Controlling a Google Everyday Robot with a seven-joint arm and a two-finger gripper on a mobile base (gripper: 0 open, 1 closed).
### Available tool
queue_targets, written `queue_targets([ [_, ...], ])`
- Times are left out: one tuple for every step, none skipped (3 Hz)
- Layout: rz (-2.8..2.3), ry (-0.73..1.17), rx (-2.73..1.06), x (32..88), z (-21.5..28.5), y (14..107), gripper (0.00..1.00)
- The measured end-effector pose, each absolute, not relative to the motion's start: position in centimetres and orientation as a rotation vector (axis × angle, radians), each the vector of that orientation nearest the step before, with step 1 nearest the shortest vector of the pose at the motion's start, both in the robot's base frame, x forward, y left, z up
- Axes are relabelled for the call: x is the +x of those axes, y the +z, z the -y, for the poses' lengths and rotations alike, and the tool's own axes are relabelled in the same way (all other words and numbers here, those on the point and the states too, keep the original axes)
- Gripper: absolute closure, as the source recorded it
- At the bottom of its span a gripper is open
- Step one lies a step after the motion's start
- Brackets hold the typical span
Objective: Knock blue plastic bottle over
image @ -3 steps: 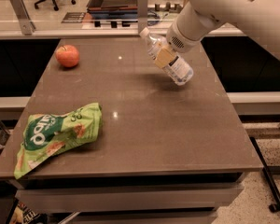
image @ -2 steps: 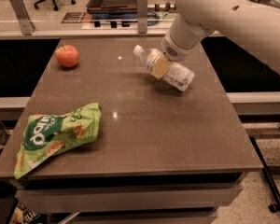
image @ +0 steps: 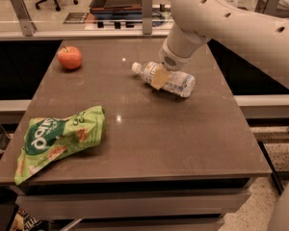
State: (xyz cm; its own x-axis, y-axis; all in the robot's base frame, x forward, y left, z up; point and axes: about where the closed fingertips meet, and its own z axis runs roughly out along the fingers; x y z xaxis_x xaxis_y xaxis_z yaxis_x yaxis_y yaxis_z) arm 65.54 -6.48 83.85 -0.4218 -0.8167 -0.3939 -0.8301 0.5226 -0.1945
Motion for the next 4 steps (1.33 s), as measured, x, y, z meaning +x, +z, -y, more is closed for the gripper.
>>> queue_targets([
  [-2.325,0.042,-1.349,65.49,6.4,83.84,0.59],
  [-2.324,0.042,-1.351,65.44,6.35,83.83,0.36],
  [-2.324,0.042,-1.353,65.39,6.29,83.83,0.12],
  [-2.323,0.042,-1.355,65.34,6.23,83.83,0.0],
])
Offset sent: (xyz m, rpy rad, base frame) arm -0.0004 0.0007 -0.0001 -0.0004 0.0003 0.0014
